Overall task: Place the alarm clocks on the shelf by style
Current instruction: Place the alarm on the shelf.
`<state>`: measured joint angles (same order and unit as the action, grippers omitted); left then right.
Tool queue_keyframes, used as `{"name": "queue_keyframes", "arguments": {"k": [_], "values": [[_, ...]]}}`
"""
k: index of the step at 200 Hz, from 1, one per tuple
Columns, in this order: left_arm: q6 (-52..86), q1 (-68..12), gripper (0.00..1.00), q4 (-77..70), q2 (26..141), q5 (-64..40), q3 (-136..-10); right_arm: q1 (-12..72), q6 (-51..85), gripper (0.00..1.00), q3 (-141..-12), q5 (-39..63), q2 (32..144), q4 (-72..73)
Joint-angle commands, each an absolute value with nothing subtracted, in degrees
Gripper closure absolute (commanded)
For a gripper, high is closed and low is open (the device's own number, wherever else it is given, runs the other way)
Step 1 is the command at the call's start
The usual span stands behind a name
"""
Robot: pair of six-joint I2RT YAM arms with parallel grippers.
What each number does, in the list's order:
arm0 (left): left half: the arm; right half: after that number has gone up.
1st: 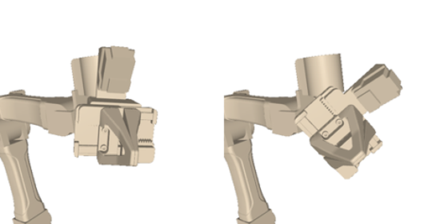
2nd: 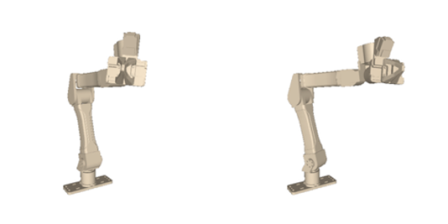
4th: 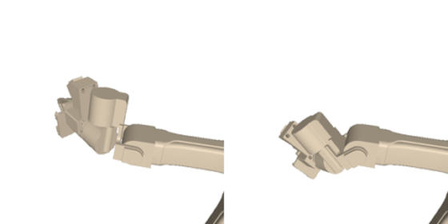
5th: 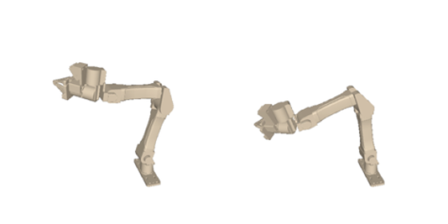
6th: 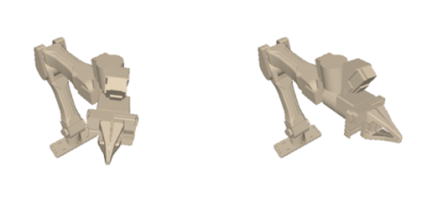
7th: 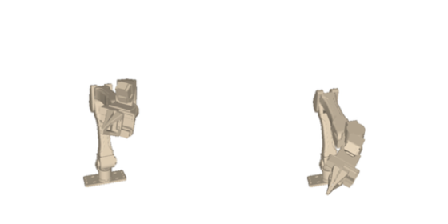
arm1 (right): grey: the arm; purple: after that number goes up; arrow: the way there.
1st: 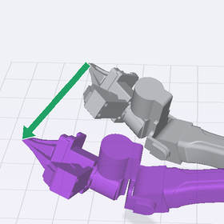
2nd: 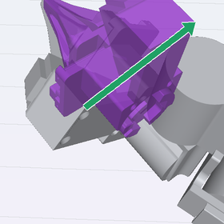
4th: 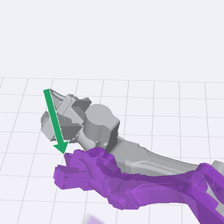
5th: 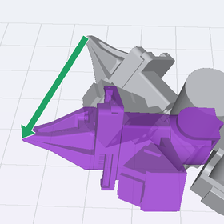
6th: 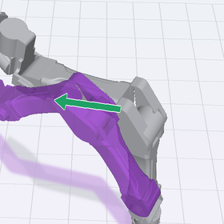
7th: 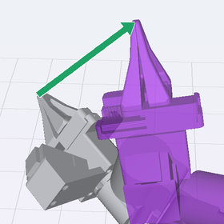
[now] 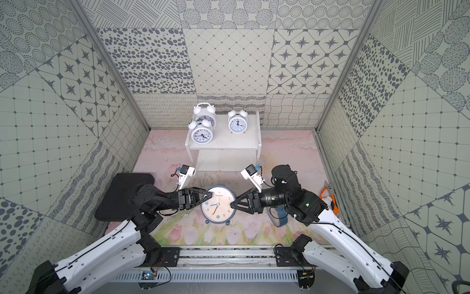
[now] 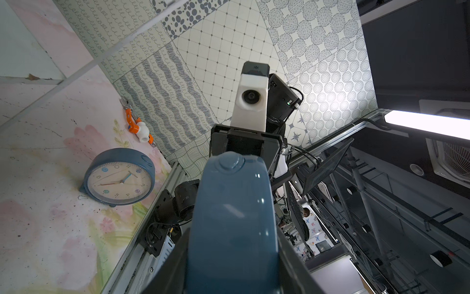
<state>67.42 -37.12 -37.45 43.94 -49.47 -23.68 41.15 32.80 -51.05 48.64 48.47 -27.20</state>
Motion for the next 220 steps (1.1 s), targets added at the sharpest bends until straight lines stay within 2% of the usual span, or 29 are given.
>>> {"name": "queue_keyframes", "arguments": {"k": [1, 23, 53, 61, 100, 152, 184, 220], "values": [[66.28, -37.54, 0.69, -38.72, 44.01, -51.25, -24.74, 41.05, 31.83, 0.58, -51.93, 49.56, 48.44, -23.61], [65.83, -37.53, 0.63, -37.75, 44.12, -50.17, -24.55, 41.11, 32.26, 0.61, -51.22, 49.61, 48.16, -22.79], [65.33, -37.55, 0.44, -36.79, 43.74, -48.55, -24.26, 41.08, 32.21, 0.65, -50.42, 48.20, 47.14, -22.48], [65.00, -37.53, 0.40, -36.08, 43.60, -47.88, -24.36, 41.06, 32.04, 0.72, -50.31, 47.31, 46.77, -22.62], [62.54, -37.53, 0.20, -30.43, 41.76, -43.70, -24.88, 41.05, 31.04, 0.76, -50.10, 44.45, 46.11, -23.94], [58.25, -37.53, 0.15, -17.69, 37.02, -33.82, -25.57, 41.10, 28.94, 0.81, -50.33, 37.89, 43.31, -26.78], [57.91, -37.41, 0.16, 2.78, 30.23, -15.36, -27.32, 41.18, 27.86, 0.82, -48.97, 32.04, 39.99, -26.21], [61.90, -37.35, 0.20, 20.40, 20.72, -0.59, -27.33, 41.66, 27.40, 0.82, -44.83, 24.63, 34.34, -20.01]]}}
